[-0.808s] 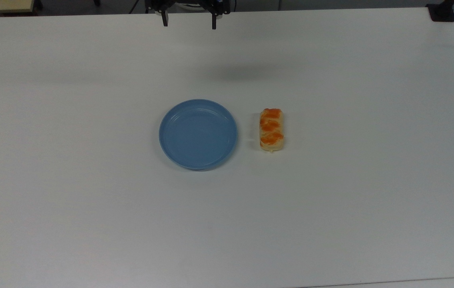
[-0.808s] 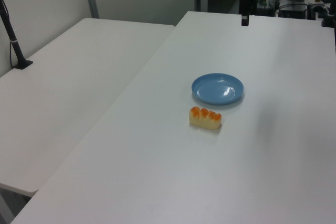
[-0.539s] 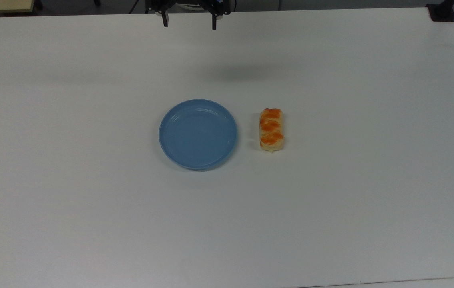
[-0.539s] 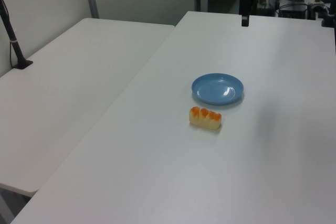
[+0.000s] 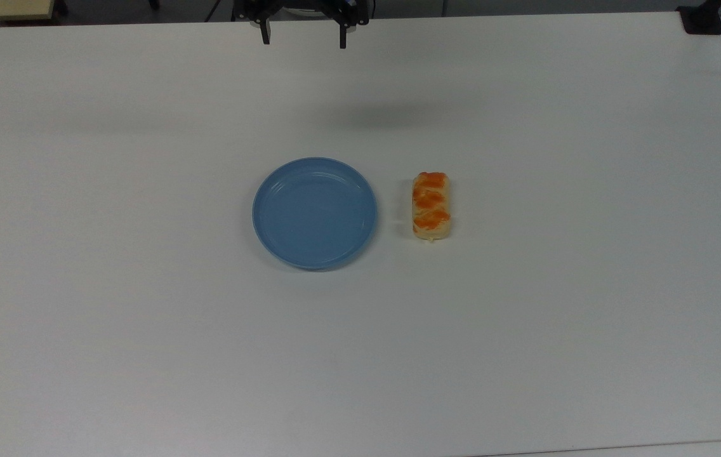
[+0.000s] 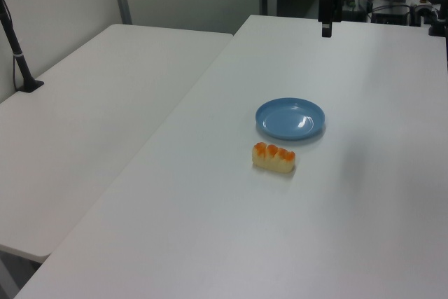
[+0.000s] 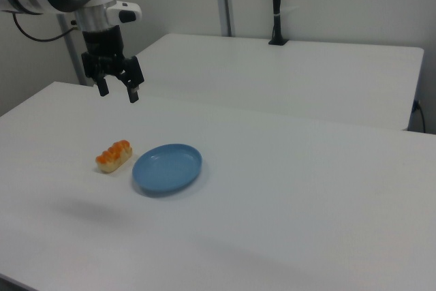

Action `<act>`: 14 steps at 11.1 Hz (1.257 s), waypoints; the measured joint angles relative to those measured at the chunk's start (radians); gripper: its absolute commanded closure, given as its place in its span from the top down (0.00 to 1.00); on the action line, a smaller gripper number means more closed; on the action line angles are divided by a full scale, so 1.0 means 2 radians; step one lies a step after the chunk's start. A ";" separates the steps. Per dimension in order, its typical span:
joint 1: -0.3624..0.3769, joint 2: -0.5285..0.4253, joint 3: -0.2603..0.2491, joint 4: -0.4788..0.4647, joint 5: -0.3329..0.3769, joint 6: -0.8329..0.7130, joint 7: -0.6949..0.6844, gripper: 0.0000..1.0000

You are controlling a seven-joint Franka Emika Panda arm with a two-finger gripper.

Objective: Put the bread onto the plate
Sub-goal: 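Move the open gripper over the bread roll and lower it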

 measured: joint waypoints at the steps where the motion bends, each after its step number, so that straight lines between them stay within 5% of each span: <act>1: 0.001 0.001 0.000 0.000 0.000 0.000 0.000 1.00; 8: 0.029 0.040 0.003 -0.001 0.000 0.035 0.002 1.00; 14: 0.101 0.136 0.004 -0.003 0.000 0.131 0.119 1.00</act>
